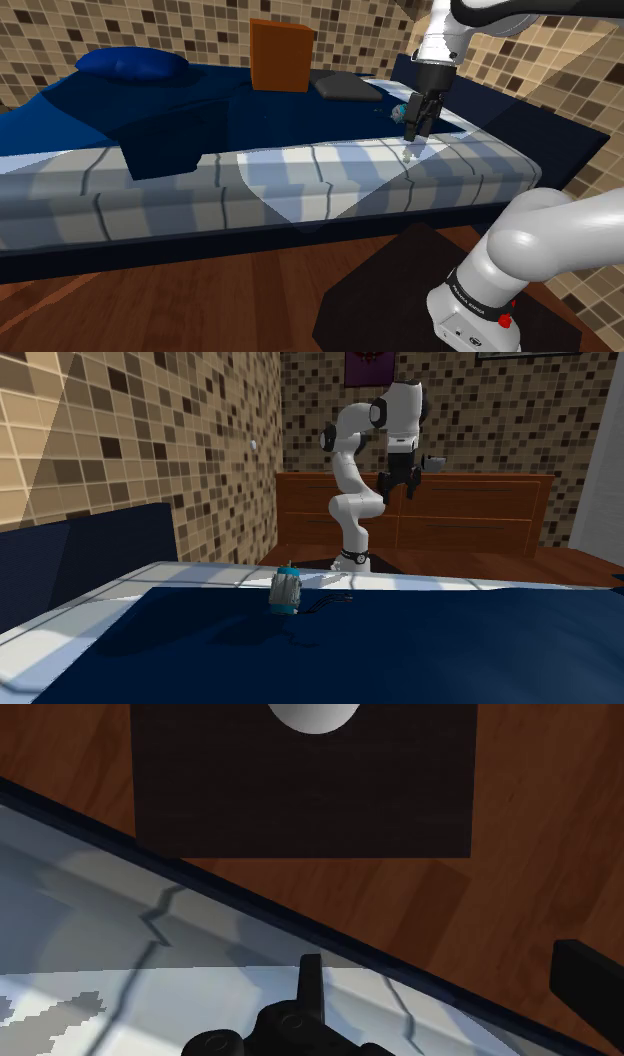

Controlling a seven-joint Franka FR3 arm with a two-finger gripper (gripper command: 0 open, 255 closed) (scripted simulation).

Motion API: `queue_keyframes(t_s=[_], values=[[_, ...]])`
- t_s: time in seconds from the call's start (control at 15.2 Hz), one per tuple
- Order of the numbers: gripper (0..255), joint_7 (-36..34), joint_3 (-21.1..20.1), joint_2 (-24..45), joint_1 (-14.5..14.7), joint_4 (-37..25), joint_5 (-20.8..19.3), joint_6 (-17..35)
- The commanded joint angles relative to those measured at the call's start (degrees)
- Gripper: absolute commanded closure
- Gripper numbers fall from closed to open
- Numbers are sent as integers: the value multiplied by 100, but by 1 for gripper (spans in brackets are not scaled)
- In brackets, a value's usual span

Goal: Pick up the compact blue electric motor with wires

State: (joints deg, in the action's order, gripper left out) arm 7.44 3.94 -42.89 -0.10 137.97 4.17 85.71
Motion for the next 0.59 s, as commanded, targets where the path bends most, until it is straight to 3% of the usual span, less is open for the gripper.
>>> queue_keyframes(t_s=[0.0, 0.53], values=[[0, 0, 0, 0, 0, 0, 0, 0], [0, 563, 697, 1281, -302, -758, -358, 625]])
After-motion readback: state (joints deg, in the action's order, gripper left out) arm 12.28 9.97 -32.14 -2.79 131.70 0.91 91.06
